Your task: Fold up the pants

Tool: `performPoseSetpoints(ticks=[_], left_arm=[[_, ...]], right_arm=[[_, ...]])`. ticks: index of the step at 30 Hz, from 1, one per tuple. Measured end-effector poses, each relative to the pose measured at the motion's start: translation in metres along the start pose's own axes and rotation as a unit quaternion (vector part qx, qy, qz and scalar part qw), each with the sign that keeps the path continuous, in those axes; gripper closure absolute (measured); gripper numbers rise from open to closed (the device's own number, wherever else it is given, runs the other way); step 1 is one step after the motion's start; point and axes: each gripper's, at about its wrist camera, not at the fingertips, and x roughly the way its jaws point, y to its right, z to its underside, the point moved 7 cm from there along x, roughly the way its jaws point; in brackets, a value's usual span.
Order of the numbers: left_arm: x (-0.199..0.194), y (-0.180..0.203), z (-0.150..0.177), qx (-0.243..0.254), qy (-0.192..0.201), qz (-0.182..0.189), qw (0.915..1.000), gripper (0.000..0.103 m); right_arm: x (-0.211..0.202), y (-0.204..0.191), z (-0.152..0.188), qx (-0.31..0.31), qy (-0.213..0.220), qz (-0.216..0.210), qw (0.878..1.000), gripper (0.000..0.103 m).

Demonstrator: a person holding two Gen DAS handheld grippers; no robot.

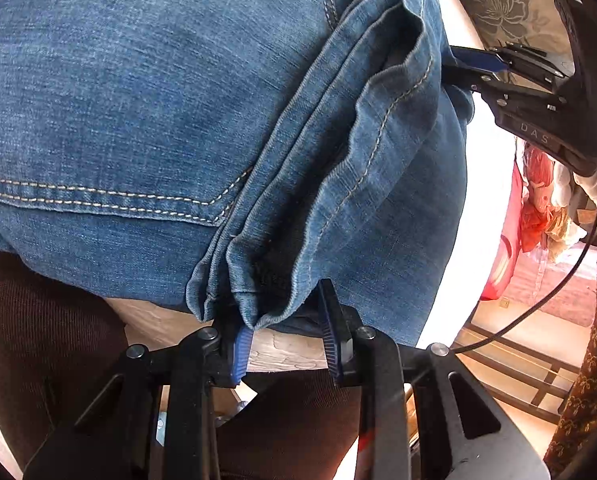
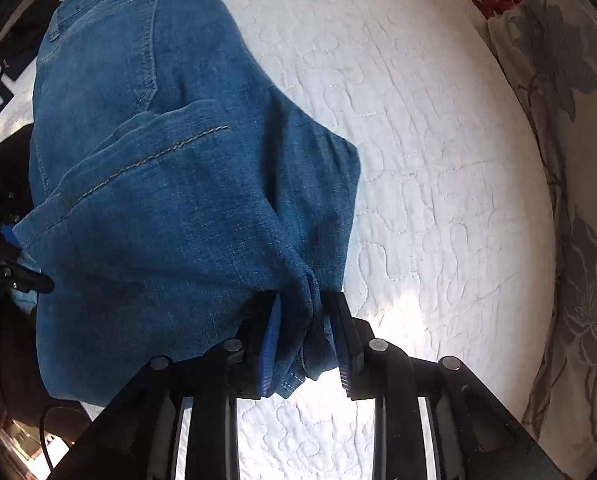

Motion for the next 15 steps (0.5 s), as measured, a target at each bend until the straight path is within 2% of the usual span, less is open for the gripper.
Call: performPoseSetpoints(ticks=[3, 4, 6, 8, 11, 14, 15], left_arm=[[-0.011, -0.007, 0.005, 0.009, -0.015, 0.020, 0.9996, 0.076], [-0.016, -0.008, 0.010, 0.019, -0.018, 0.028, 0.9993, 0.076], [-0.026, 0.000, 0.021, 0.039, -0.019, 0.047, 0.9980, 0.076], [-0.033, 0.014, 0.031, 0.069, -0.016, 0.056, 0.9960, 0.075], [-0.028, 0.036, 0.036, 0.107, -0.017, 0.045, 0.9931, 0.075], [-0.006, 0.052, 0.033, 0.121, -0.028, 0.028, 0.9919, 0.075], [0.004, 0.054, 0.030, 0.119, -0.033, 0.016, 0.9922, 0.075]], right_arm=[[-0.023, 0.012, 0.012, 0.070, 0.026, -0.031, 0.997, 0.071], [-0.036, 0.015, 0.017, 0.087, 0.043, -0.039, 0.994, 0.066], [-0.055, 0.020, 0.030, 0.116, 0.066, -0.039, 0.990, 0.062], [-0.058, 0.021, 0.043, 0.133, 0.069, -0.032, 0.988, 0.062], [-0.044, 0.009, 0.063, 0.155, 0.060, -0.028, 0.986, 0.062], [-0.027, -0.001, 0.084, 0.185, 0.081, -0.017, 0.979, 0.064], [-0.023, -0.001, 0.085, 0.198, 0.091, -0.013, 0.976, 0.071]])
